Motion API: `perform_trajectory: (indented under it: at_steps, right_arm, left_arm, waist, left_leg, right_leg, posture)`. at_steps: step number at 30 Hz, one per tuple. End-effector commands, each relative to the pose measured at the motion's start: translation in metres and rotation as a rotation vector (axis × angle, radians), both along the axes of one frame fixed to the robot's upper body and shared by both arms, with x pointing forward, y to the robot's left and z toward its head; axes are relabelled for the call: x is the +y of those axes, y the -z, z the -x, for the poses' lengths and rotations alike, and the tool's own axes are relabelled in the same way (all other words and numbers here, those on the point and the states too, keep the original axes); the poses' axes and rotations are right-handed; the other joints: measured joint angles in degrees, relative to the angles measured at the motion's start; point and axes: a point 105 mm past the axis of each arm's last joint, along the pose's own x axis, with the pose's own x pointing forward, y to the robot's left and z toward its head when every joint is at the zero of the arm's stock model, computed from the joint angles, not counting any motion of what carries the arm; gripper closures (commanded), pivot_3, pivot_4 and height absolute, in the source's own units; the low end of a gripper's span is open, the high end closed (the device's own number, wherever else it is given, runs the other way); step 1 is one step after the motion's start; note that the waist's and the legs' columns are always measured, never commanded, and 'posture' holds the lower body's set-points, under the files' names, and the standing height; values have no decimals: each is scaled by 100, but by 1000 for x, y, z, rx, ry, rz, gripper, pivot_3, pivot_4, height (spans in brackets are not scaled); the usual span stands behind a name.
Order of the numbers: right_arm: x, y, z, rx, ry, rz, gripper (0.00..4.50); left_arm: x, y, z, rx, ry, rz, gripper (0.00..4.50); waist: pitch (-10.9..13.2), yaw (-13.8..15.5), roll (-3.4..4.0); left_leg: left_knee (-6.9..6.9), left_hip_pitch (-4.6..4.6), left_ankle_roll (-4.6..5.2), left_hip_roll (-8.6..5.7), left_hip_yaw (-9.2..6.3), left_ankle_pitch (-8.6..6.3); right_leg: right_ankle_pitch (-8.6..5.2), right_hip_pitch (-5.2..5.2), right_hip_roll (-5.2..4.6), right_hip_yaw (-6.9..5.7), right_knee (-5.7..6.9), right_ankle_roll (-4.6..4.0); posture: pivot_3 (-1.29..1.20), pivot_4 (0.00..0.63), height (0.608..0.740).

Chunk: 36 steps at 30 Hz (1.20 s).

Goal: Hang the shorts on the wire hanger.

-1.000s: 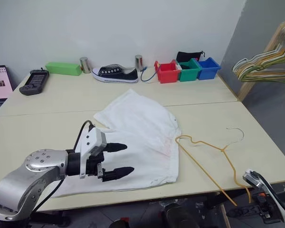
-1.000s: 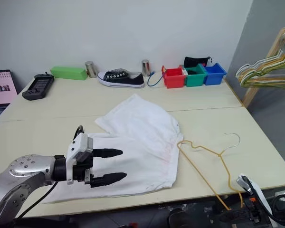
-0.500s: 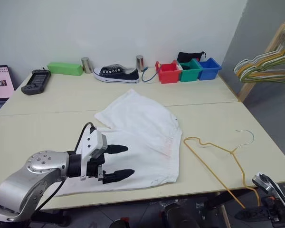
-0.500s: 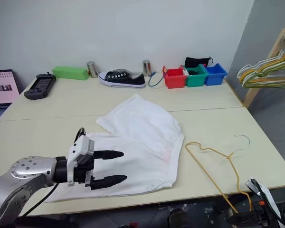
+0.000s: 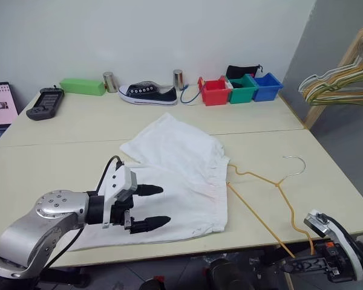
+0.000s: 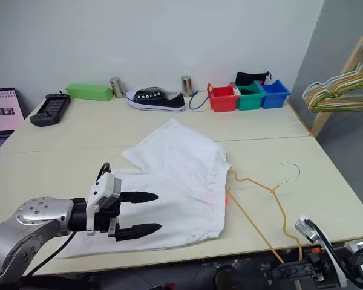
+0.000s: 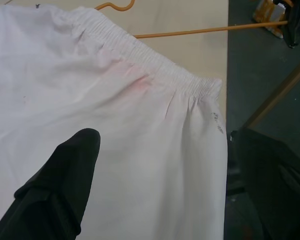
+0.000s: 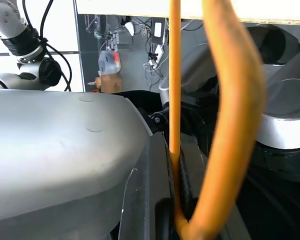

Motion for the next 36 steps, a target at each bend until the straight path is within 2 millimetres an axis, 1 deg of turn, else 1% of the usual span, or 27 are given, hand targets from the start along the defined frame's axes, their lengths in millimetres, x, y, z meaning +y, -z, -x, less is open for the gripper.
perform_trajectory:
  at_steps: [1, 7, 13, 15, 17, 23, 25, 28, 31, 35, 36]
  right_arm:
    - [12, 0, -5, -24, -34, -31, 4500]
    - [27, 12, -19, -52, -55, -19, 4500]
    - [33, 17, -15, -28, -99, -10, 4500]
    - [33, 20, -17, -25, -87, -1, 4500]
    - [32, 23, -30, -43, -36, -1, 4500]
    - [32, 21, -62, -76, 66, -28, 4500]
    - [31, 21, -67, -73, 90, -38, 4500]
    - [30, 21, -70, -66, 107, -41, 4500]
    - [33, 22, -75, -66, 118, -47, 4500]
    - [38, 20, -84, -106, 109, -25, 4500]
    - [38, 17, -90, -141, 107, -11, 4500]
  left_arm:
    - [-2, -4, 0, -36, 13, -6, 41]
    - [0, -4, -2, -51, 11, -20, 41]
    - [-1, -4, -3, -59, 9, -20, 41]
    - [0, -4, -3, -60, 9, -20, 41]
    - [0, -4, -3, -61, 10, -23, 41]
    - [-2, -4, -3, -62, 19, -23, 41]
    - [-3, -4, -3, -64, 22, -22, 41]
    - [-3, -4, -5, -68, 21, -22, 41]
    - [-4, -5, -6, -72, 24, -20, 41]
    - [-5, -5, -7, -76, 28, -19, 41]
    - [-5, -6, -9, -82, 29, -21, 41]
  waist:
    - [1, -2, -3]
    - [7, -2, -1]
    - [10, 37, 4]
    - [9, 53, 4]
    - [10, 70, 5]
    - [15, 93, 13]
    - [16, 106, 15]
    - [14, 138, 19]
    - [13, 143, 20]
    - [12, 131, 23]
    - [12, 132, 25]
  left_leg:
    - [0, -1, 0, 0, 0, 0]
    - [1, 0, 0, 3, 0, 0]
    - [0, -6, 0, 2, 0, 0]
    - [0, -18, 1, 2, 0, 0]
    - [2, -44, 1, 2, 0, 1]
    - [11, -49, 3, 1, 0, 2]
    - [11, -49, 3, 1, 0, 2]
    - [11, -51, 3, 1, 0, 2]
    - [11, -68, 4, 1, -1, 3]
    - [12, -69, 4, 2, 0, 3]
    - [12, -69, 4, 2, -1, 3]
  right_leg:
    - [0, -2, 0, 0, 0, 0]
    - [0, -3, 2, 2, 1, 1]
    - [1, -7, 2, 1, 3, 1]
    - [1, -8, 3, 1, 3, 1]
    - [4, -15, 4, 2, 7, 6]
    - [10, -18, 7, 6, 8, 15]
    - [10, -18, 8, 6, 10, 15]
    - [11, -18, 8, 6, 11, 15]
    - [28, -30, 11, 5, 11, 47]
    - [31, -32, 12, 6, 13, 51]
    - [31, -33, 13, 6, 14, 52]
  posture:
    - [-252, 81, 740]
    - [-243, 79, 740]
    - [-236, 81, 740]
    - [-236, 80, 740]
    - [-235, 79, 740]
    - [-239, 76, 740]
    - [-240, 74, 740]
    - [-242, 73, 740]
    - [-246, 72, 740]
    - [-247, 67, 740]
    - [-246, 64, 740]
